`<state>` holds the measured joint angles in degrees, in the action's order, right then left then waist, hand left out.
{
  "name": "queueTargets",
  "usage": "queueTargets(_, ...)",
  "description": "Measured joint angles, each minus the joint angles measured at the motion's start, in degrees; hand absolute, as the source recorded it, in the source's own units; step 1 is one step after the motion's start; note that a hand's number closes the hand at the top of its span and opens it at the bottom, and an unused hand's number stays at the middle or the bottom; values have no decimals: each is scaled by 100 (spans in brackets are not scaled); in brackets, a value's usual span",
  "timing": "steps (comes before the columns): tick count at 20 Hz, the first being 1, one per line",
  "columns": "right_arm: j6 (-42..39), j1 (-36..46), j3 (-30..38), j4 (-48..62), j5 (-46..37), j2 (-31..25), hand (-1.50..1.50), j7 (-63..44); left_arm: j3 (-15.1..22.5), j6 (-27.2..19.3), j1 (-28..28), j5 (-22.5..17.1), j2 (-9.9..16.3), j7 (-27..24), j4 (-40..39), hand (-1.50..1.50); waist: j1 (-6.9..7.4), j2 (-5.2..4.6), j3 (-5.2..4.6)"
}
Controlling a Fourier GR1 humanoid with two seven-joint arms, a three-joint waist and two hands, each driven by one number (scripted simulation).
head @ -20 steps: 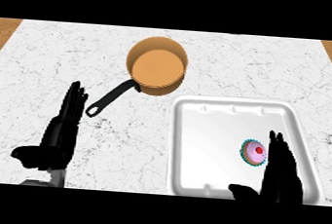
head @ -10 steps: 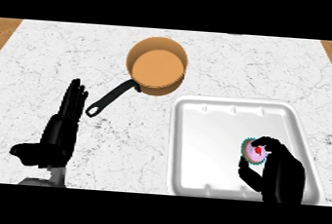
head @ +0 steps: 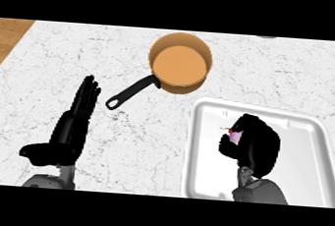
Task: Pick the cupcake from the tray and place it in the pot
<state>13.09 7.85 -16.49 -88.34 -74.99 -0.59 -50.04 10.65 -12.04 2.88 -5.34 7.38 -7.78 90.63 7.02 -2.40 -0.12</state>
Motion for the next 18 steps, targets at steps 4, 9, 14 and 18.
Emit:
queueTargets(4, -287, 813, 100, 419, 88, 32, 150, -584, 169, 107, 124, 36, -38, 0, 1, 0, 371, -102, -9)
queueTargets(9, -502, 1947, 335, 947, -127, 35, 150, -978, 361, 219, 262, 77, -90, 35, -19, 0, 675, -116, -33)
queueTargets(14, -663, 3075, 594, 1485, -638, 31, 150, -1183, 462, 281, 369, 105, -121, 73, -80, 0, 845, -105, -61)
queueTargets(18, -830, 3820, 826, 1964, -1084, 25, 150, -1347, 526, 311, 445, 124, -151, 103, -117, 0, 907, -103, -75)
